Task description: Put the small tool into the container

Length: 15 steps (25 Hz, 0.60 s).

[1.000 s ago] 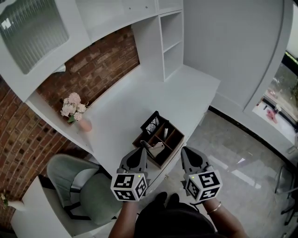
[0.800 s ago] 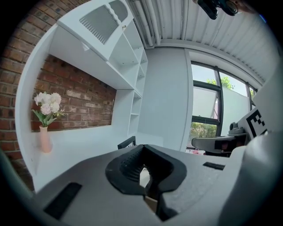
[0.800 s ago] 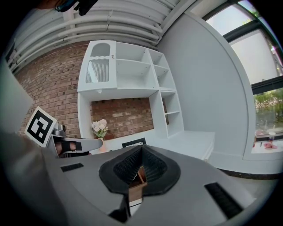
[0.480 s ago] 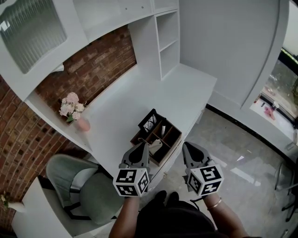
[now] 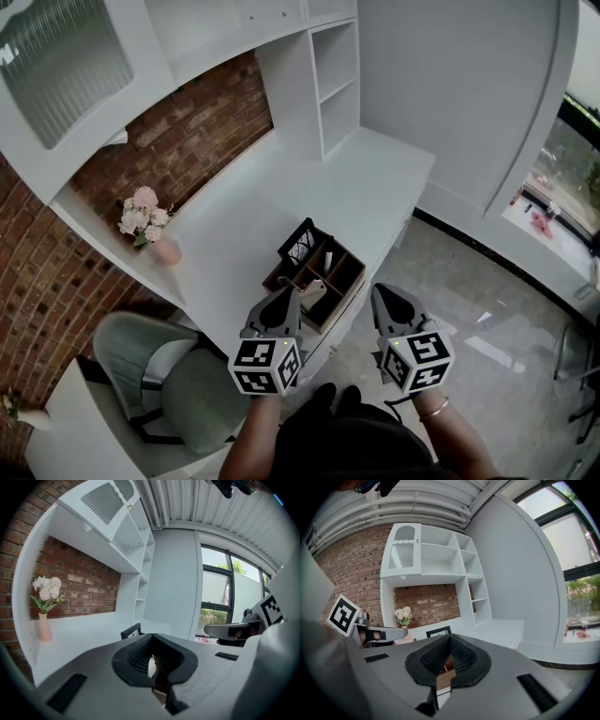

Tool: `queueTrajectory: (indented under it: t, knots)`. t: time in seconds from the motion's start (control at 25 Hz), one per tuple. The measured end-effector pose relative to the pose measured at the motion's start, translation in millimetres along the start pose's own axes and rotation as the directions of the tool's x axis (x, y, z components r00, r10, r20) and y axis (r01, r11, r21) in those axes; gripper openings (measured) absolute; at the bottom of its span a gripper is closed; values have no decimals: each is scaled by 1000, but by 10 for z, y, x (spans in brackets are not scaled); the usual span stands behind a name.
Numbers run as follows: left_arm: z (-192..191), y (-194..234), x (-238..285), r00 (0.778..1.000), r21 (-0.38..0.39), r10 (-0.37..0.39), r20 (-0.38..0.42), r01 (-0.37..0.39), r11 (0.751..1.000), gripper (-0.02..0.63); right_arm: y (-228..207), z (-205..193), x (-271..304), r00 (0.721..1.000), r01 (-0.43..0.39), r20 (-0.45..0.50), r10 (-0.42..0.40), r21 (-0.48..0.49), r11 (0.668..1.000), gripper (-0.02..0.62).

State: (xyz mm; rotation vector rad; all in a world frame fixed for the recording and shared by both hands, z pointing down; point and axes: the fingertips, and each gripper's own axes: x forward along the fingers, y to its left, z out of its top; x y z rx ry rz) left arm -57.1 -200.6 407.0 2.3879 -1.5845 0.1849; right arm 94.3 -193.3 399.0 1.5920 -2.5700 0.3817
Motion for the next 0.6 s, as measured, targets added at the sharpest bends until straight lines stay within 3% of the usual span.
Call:
queueTrajectory:
  t: [0.6]
  knots:
    - [-6,0,62,1000,3,-2,-10,2,1000,8,-48,-42,12,1000,-2,-11,2,3,1000,3]
